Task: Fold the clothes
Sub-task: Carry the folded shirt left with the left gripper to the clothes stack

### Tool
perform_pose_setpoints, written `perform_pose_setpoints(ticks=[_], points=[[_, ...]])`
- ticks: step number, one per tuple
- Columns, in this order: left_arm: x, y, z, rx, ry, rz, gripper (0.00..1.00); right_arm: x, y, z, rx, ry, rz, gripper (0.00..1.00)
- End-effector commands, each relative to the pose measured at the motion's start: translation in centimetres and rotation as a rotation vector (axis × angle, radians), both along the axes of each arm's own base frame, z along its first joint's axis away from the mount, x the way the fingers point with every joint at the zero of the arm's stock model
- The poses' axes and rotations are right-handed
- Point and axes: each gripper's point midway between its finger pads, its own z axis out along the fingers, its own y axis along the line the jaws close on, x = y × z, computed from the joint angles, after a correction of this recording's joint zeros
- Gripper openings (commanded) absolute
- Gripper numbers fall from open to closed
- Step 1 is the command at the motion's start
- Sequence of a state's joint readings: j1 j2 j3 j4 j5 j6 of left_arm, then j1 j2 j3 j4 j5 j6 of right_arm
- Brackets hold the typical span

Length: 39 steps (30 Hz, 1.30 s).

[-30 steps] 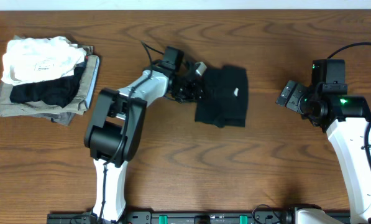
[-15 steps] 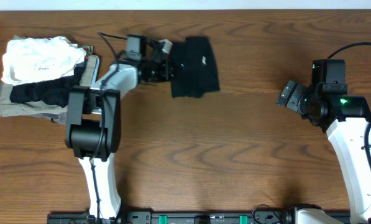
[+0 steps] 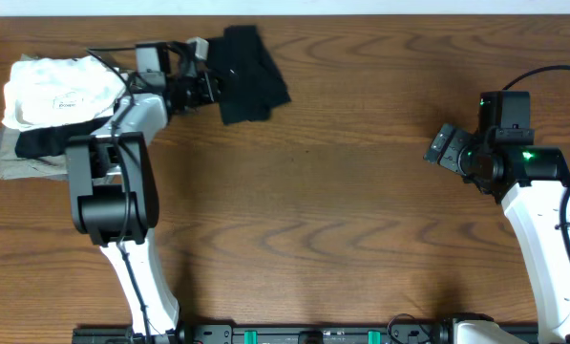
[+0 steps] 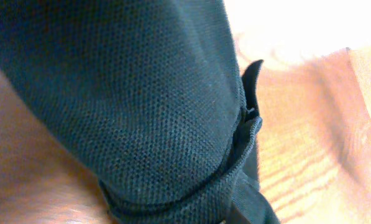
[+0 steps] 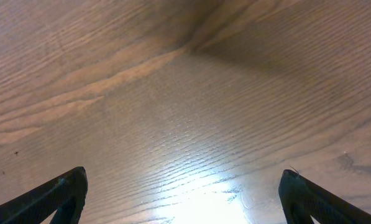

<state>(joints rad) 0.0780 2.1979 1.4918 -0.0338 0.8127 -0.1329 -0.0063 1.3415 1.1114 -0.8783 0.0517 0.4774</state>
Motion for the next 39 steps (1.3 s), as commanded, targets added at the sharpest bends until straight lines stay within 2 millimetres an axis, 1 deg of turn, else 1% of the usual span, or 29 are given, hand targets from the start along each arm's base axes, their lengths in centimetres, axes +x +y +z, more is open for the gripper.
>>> perform_pose_setpoints(ticks=[1, 5, 9, 15, 16, 21, 23, 25, 28, 31, 35, 37, 39], points=[[2.1, 2.2, 4.1, 0.014, -0.117, 0.024, 0.06, -0.2, -0.2, 0.3, -0.003, -0.006, 0.008, 0.96], [3.2, 4.6, 6.5, 0.023, -0.173, 0.063, 0.06, -0.2, -0.1, 0.3, 0.0, -0.005, 0.009, 0.96], [3.5, 7.0, 9.5, 0.036, -0.232, 0.104, 0.06, -0.2, 0.1, 0.3, 0.011, -0.006, 0.014, 0.96], [2.8, 11.7, 14.0, 0.063, -0.313, 0.19, 0.06, -0.2, 0.3, 0.3, 0.024, -0.006, 0.021, 0.95], [2.6, 12.7, 14.9, 0.068, -0.328, 0.209, 0.06, -0.2, 0.3, 0.3, 0.024, -0.006, 0.021, 0.95], [1.3, 16.7, 17.9, 0.079, -0.367, 0.29, 0.06, -0.2, 0.7, 0.3, 0.044, -0.007, 0.031, 0.95], [0.7, 18.1, 18.3, 0.082, -0.361, 0.319, 0.06, -0.2, 0.8, 0.3, 0.048, -0.007, 0.033, 0.95], [0.1, 19.4, 18.3, 0.077, -0.338, 0.348, 0.06, -0.2, 0.9, 0.3, 0.054, -0.007, 0.036, 0.95], [-0.7, 21.1, 17.7, 0.071, -0.301, 0.385, 0.06, -0.2, 1.0, 0.3, 0.057, -0.008, 0.038, 0.95], [-1.1, 22.6, 17.6, 0.045, -0.275, 0.433, 0.06, -0.2, 1.0, 0.3, 0.058, -0.008, 0.038, 0.95], [-1.6, 25.9, 17.0, 0.03, -0.214, 0.577, 0.06, -0.2, 1.1, 0.3, 0.064, -0.008, 0.041, 0.95], [-1.9, 27.0, 16.7, 0.036, -0.198, 0.615, 0.06, -0.2, 1.1, 0.3, 0.064, -0.008, 0.041, 0.95], [-2.2, 27.7, 16.3, 0.04, -0.182, 0.642, 0.06, -0.2, 1.1, 0.3, 0.064, -0.008, 0.041, 0.94]])
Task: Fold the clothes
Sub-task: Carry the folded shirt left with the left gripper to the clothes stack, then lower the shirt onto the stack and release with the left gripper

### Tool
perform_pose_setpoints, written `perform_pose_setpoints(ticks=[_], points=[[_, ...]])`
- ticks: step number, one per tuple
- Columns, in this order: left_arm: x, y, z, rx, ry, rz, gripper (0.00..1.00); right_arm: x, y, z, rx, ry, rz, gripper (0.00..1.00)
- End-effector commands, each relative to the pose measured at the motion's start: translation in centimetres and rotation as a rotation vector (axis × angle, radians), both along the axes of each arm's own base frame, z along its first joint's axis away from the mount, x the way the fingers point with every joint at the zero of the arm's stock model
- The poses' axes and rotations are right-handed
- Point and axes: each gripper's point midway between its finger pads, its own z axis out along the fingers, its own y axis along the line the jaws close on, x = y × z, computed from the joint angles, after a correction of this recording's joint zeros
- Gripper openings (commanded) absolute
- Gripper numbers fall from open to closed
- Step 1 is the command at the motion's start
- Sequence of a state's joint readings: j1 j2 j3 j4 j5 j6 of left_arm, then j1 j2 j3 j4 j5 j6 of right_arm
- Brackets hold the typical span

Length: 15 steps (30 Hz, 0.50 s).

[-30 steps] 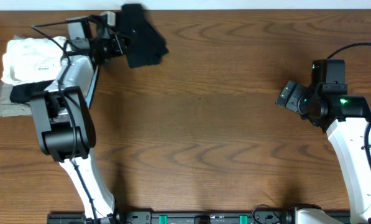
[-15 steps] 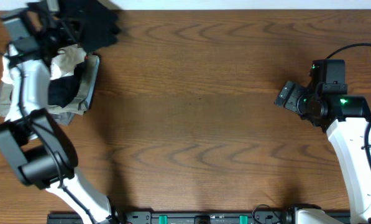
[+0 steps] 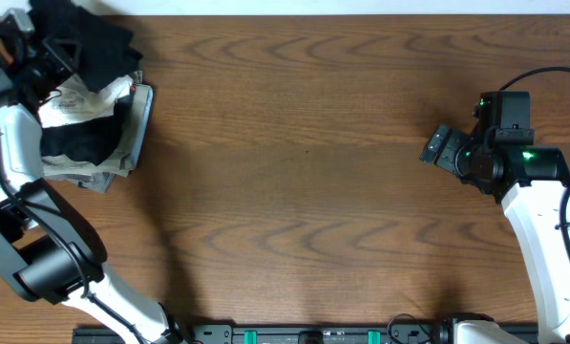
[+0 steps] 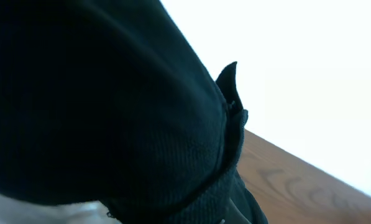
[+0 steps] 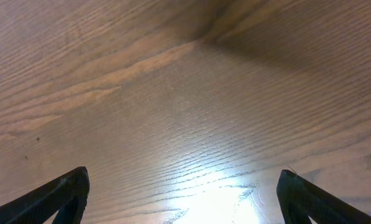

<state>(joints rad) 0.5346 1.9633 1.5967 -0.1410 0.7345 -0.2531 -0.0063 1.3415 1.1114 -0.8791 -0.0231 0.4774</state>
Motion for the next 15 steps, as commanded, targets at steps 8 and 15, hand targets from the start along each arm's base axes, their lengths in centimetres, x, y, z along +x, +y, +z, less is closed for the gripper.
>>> perform_pose_setpoints(ticks=[8, 15], points=[[-1.3, 4.0, -1.2, -0.007, 0.085, 0.232, 0.06, -0.1, 0.3, 0.4, 0.021, -0.012, 0.02, 0.94], [-2.1, 4.7, -3.7, -0.01, 0.145, 0.27, 0.11, -0.1, 0.4, 0.4, 0.026, -0.013, 0.023, 0.94]])
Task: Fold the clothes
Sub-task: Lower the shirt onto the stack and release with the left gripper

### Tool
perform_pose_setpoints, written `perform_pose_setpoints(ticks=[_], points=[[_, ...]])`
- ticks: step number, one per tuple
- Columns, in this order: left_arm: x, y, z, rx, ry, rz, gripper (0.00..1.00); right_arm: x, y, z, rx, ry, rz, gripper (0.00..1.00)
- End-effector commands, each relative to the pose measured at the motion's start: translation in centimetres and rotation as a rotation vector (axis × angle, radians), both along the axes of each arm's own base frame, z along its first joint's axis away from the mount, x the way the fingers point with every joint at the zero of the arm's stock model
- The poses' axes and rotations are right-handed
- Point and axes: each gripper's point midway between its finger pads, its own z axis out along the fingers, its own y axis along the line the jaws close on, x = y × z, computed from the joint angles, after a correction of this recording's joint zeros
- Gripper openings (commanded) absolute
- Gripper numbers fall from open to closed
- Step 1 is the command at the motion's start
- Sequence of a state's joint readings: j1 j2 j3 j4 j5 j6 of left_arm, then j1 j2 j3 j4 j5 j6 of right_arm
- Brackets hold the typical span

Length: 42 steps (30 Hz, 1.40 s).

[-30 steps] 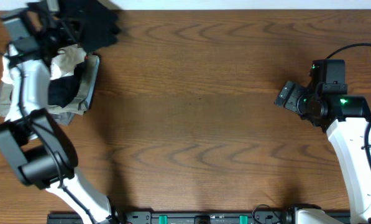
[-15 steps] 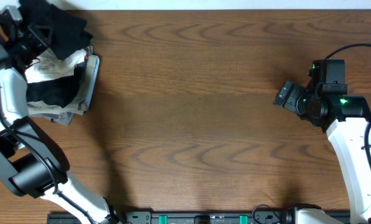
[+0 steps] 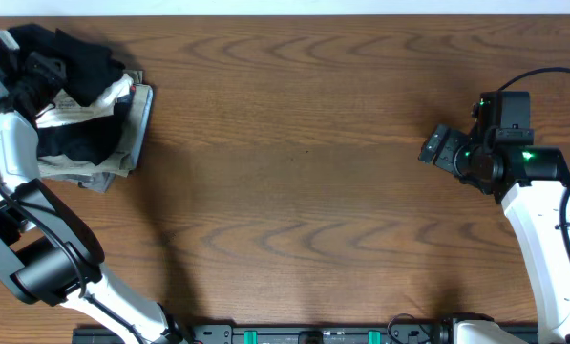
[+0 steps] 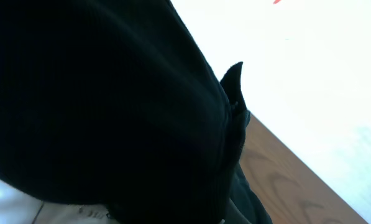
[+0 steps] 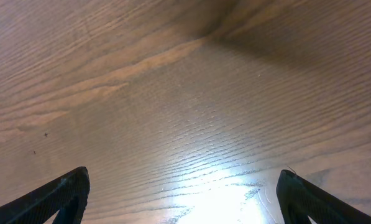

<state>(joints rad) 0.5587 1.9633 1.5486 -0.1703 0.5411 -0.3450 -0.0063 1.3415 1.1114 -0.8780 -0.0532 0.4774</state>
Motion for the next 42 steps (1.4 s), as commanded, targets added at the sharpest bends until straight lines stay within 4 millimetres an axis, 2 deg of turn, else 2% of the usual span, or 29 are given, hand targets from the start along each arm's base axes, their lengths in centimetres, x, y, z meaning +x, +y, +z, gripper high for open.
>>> perform_pose_setpoints(ticks=[1, 6, 7, 11, 13, 21, 27, 34, 36, 42], points=[[-0.7, 1.2, -0.5, 0.008, 0.02, 0.049, 0.11, -0.1, -0.1, 0.3, 0.0, -0.012, 0.009, 0.94], [-1.9, 1.7, -3.0, -0.046, 0.102, 0.071, 0.12, -0.1, -0.1, 0.4, -0.001, -0.012, 0.009, 0.94], [-2.3, 1.7, -3.4, -0.059, 0.121, 0.075, 0.15, -0.1, -0.1, 0.4, 0.0, -0.012, 0.009, 0.94], [-3.1, 1.2, -4.3, -0.089, 0.169, 0.075, 0.43, -0.1, 0.0, 0.4, 0.005, -0.012, 0.012, 0.94], [-3.6, 0.9, -4.8, -0.117, 0.197, 0.083, 0.72, -0.1, 0.1, 0.4, 0.009, -0.012, 0.014, 0.94], [-6.1, -0.1, -6.9, -0.3, 0.341, 0.223, 0.74, -0.1, 0.2, 0.4, 0.017, -0.012, 0.018, 0.94], [-7.4, -0.8, -7.5, -0.372, 0.408, 0.283, 0.73, -0.2, 0.5, 0.4, 0.024, -0.012, 0.039, 0.95], [-9.7, 0.7, -5.7, -0.262, 0.45, 0.386, 0.73, -0.2, 0.6, 0.4, 0.025, -0.01, 0.052, 0.95], [-9.8, 0.8, -4.1, -0.213, 0.421, 0.362, 0.73, -0.2, 0.7, 0.4, 0.027, -0.011, 0.057, 0.95], [-10.3, 0.4, 2.5, -0.087, 0.285, 0.308, 0.69, -0.2, 0.7, 0.4, 0.026, -0.012, 0.057, 0.95]])
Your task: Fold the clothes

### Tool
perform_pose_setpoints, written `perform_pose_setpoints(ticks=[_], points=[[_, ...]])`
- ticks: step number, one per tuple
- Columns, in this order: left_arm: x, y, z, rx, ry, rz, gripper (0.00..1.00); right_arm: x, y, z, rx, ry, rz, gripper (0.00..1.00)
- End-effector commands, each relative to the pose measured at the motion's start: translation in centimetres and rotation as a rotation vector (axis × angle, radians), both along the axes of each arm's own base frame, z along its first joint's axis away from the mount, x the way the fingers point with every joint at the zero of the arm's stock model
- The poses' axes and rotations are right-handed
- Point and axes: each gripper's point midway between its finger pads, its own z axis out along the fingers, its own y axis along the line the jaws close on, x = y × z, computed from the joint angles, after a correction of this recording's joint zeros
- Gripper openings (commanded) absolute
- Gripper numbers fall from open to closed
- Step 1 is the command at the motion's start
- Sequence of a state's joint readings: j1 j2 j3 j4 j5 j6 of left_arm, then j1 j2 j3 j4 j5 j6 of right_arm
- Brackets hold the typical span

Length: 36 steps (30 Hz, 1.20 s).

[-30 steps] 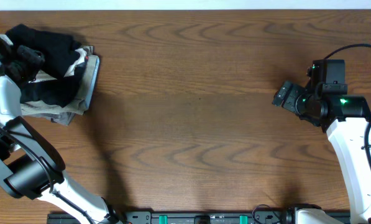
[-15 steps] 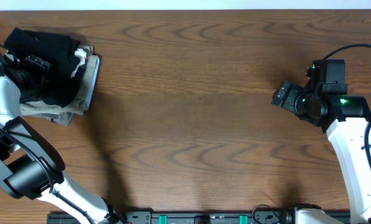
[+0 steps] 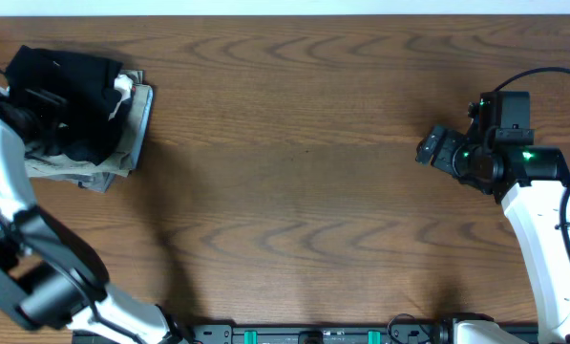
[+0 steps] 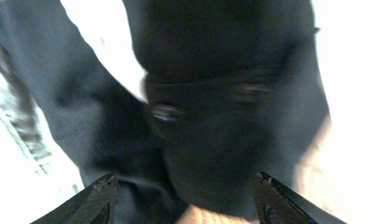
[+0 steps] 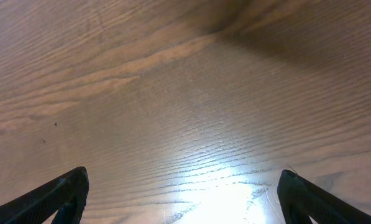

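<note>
A folded black garment [image 3: 65, 76] lies on top of the stack of folded clothes [image 3: 127, 143] at the table's far left. My left gripper [image 3: 44, 103] sits at the stack's left side; in the left wrist view the left gripper [image 4: 185, 202] is open, its fingers [image 4: 101, 199] spread wide over the black garment [image 4: 222, 99], holding nothing. My right gripper [image 3: 432, 151] hovers over bare wood at the right; the right wrist view shows the right gripper [image 5: 185, 199] open and empty.
The stack holds grey-beige cloth at the bottom and a white piece [image 3: 124, 86] showing at its right edge. The wooden table [image 3: 304, 191] runs between the two arms, and its far edge passes just behind the stack.
My left gripper was shut on the black garment just above the stack. Now it is open, and the garment lies spread on top of the stack. The right arm has hardly moved.
My left gripper first held the black garment on the table to the right of the stack. Then it held the garment raised over the stack at the far left, then lower. Now the garment rests on the stack, released. The right gripper stayed open throughout.
</note>
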<state>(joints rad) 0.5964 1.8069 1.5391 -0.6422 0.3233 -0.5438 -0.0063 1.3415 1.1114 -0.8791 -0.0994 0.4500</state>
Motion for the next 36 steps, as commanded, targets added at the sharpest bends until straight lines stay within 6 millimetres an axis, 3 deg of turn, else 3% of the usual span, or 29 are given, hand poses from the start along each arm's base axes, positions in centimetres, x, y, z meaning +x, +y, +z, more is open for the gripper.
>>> perform_pose_setpoints(ticks=[1, 4, 6, 9, 11, 19, 24, 27, 29, 31, 33, 36], points=[[-0.8, 0.2, 4.8, 0.122, -0.074, -0.028, 0.66, -0.2, -0.1, 0.3, -0.003, -0.011, 0.012, 0.95], [-0.8, 0.2, 7.6, 0.196, -0.139, -0.055, 0.49, -0.1, -0.1, 0.4, -0.002, -0.014, 0.011, 0.95], [-0.1, 0.7, 8.9, 0.245, -0.188, -0.064, 0.33, 0.0, -0.1, 0.4, -0.003, -0.02, 0.011, 0.95], [1.5, 1.8, 10.1, 0.326, -0.253, -0.087, 0.12, 0.1, -0.1, 0.5, -0.003, -0.023, 0.011, 0.95], [2.5, 2.9, 10.2, 0.388, -0.272, -0.094, 0.06, 0.1, -0.1, 0.5, -0.003, -0.022, 0.011, 0.95], [7.4, 6.9, 5.0, 0.478, -0.299, -0.094, 0.06, 0.1, -0.1, 0.5, -0.003, -0.022, 0.011, 0.95], [9.3, 8.3, -1.4, 0.449, -0.259, -0.099, 0.06, 0.1, -0.1, 0.5, -0.003, -0.022, 0.011, 0.95], [9.2, 9.3, -5.7, 0.443, -0.182, -0.071, 0.06, 0.1, -0.1, 0.4, -0.003, -0.021, 0.011, 0.95], [9.0, 9.5, -7.0, 0.436, -0.155, -0.065, 0.07, 0.0, -0.1, 0.4, -0.002, -0.02, 0.012, 0.95], [9.0, 9.4, -6.8, 0.434, -0.159, -0.068, 0.06, -0.1, -0.1, 0.4, -0.003, -0.014, 0.012, 0.95], [9.1, 9.4, -5.1, 0.45, -0.183, -0.066, 0.06, -0.2, -0.1, 0.3, -0.002, -0.01, 0.012, 0.95], [8.8, 9.2, -0.9, 0.489, -0.237, -0.057, 0.06, -0.3, -0.1, 0.2, -0.002, -0.003, 0.012, 0.95]])
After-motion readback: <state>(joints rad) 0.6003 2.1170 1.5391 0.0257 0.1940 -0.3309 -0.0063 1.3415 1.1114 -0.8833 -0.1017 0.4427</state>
